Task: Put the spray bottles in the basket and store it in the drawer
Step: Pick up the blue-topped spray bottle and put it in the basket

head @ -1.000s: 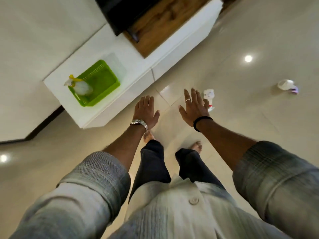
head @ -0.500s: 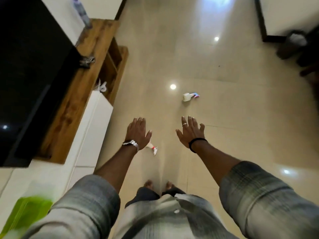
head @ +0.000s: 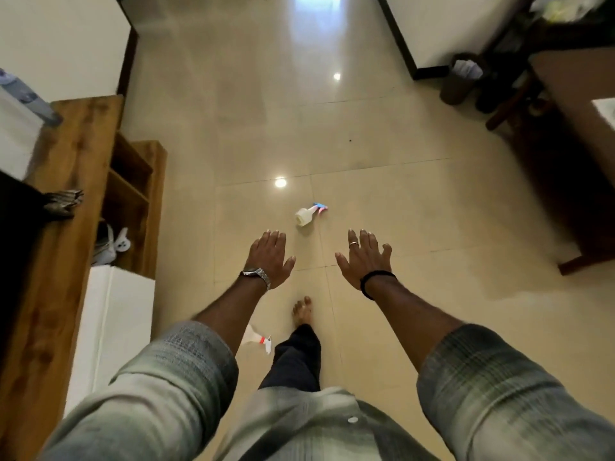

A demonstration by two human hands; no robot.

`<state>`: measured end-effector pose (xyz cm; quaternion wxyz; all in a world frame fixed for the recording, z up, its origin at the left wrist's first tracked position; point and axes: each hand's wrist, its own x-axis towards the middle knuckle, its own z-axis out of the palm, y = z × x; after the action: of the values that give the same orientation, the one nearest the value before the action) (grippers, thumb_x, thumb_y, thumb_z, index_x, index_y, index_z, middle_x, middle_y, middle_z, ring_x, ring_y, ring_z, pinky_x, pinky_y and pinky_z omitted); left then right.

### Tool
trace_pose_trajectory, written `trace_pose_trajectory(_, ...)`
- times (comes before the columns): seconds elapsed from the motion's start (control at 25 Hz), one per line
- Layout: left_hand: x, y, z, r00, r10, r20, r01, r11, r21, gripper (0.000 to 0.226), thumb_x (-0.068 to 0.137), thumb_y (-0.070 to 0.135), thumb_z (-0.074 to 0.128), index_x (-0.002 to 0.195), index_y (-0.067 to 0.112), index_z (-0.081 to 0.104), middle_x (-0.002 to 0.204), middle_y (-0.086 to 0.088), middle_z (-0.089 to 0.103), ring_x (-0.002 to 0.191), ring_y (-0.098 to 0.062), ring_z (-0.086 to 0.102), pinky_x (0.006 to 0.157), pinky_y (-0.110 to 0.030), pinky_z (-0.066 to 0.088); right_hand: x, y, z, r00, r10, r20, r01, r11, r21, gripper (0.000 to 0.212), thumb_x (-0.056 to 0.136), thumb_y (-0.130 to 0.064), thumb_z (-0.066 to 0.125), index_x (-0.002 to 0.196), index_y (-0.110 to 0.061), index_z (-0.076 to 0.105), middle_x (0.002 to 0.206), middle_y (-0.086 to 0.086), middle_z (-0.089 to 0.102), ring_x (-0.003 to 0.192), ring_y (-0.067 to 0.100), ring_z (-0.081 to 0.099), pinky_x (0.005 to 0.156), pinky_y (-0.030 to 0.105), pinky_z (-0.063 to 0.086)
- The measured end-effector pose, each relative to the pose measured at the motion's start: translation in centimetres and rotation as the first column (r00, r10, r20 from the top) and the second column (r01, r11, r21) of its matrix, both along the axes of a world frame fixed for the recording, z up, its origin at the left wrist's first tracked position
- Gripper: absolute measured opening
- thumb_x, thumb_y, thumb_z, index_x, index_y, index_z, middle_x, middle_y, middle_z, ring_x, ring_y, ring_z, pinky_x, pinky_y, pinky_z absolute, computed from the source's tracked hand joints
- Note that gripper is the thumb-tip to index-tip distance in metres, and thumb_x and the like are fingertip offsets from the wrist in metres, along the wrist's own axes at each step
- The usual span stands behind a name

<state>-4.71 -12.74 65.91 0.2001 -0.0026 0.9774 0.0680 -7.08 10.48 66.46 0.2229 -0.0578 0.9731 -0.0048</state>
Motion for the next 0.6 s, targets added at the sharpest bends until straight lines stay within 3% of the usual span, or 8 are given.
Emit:
trace_pose_trajectory(0.24, -13.5, -1.6, -1.5, 1.000, -0.006, 0.024, 0.005, 1.000, 0.024, 0.068, 0.102, 0.049, 0.041, 0.156, 0.010, 0.028, 0.161, -0.009, 0.035, 0.155, -0.030, 0.028, 0.124, -0.043, 0.028, -10.6, -0.4, -0.6, 0.997, -0.046, 0.058, 0.043, 0.998, 0.049, 0.071, 0.102, -0.055, 0.023, 0.161, -0.020, 0.008, 0.167, 0.008, 0.016, 0.154, 0.026, 0.014, 0.116, 0.055, 0.020)
trace_pose_trajectory(0.44, -22.9, -3.8, -3.3, 0.998, 0.020, 0.054, -0.024, 0.998, 0.066, 0.057, 0.101, 0.047, 0.044, 0.143, 0.008, 0.041, 0.144, -0.012, 0.052, 0.137, -0.033, 0.046, 0.111, -0.045, 0.040, -19.6, -2.6, -2.8, 0.998, -0.034, 0.058, 0.032, 0.998, 0.046, 0.071, 0.102, -0.056, 0.023, 0.161, -0.019, 0.008, 0.166, 0.008, 0.018, 0.153, 0.026, 0.017, 0.114, 0.055, 0.022)
trace_pose_trajectory(0.6, -28.9, -5.2, -6.4, 0.997, 0.007, 0.083, -0.011, 0.999, 0.047, 0.059, 0.101, 0.048, 0.044, 0.143, 0.007, 0.041, 0.144, -0.014, 0.052, 0.133, -0.034, 0.049, 0.108, -0.045, 0.041, -25.6, -3.3, -5.3, 0.997, -0.033, 0.070, 0.030, 0.998, 0.046, 0.071, 0.102, -0.055, 0.024, 0.161, -0.019, 0.011, 0.165, 0.009, 0.020, 0.152, 0.026, 0.019, 0.114, 0.056, 0.023)
